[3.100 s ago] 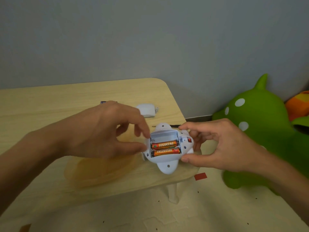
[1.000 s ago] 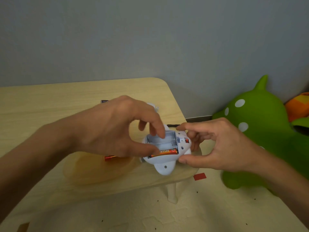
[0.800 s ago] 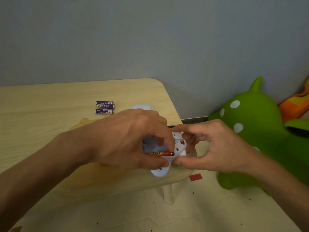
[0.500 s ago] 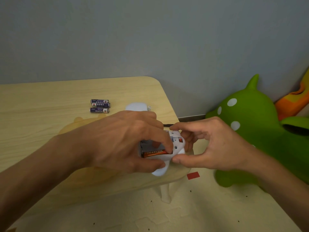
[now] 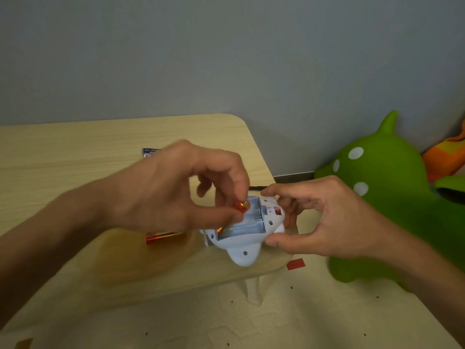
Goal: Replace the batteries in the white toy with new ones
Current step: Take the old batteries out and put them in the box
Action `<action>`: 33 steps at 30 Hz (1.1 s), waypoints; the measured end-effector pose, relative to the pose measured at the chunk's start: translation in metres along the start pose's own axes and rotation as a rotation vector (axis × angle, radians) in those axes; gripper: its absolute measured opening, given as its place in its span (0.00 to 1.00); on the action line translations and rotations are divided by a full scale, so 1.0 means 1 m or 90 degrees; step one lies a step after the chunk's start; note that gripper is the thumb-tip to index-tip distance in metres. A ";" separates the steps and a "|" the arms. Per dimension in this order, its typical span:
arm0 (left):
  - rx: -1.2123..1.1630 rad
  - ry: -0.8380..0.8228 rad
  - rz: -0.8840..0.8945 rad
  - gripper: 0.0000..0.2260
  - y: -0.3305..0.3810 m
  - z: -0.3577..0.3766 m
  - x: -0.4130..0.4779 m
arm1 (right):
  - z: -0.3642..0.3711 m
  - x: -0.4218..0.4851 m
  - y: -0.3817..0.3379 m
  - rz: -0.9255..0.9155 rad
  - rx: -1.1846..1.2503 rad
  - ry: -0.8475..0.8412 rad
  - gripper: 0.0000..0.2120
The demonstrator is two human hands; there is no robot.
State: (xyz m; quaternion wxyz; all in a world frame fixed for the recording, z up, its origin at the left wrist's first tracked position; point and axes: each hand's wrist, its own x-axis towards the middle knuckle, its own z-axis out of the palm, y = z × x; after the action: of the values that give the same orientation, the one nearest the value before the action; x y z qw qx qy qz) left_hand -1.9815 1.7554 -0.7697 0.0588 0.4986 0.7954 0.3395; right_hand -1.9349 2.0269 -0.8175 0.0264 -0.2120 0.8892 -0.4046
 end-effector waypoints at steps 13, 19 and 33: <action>0.097 -0.155 -0.219 0.10 -0.011 -0.023 -0.053 | 0.005 0.005 0.002 -0.041 0.028 0.035 0.29; 0.148 -0.128 -0.177 0.07 -0.015 -0.024 -0.048 | 0.004 0.003 0.000 -0.053 0.052 0.026 0.31; 0.362 0.090 -0.383 0.08 -0.107 -0.050 -0.025 | 0.001 0.002 0.000 -0.047 0.003 0.020 0.28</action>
State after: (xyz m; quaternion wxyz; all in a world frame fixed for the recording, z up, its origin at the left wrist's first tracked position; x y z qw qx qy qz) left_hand -2.0709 1.6811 -0.8014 -0.0394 0.2160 0.9696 0.1078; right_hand -1.9361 2.0255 -0.8185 -0.0018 -0.2385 0.8799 -0.4109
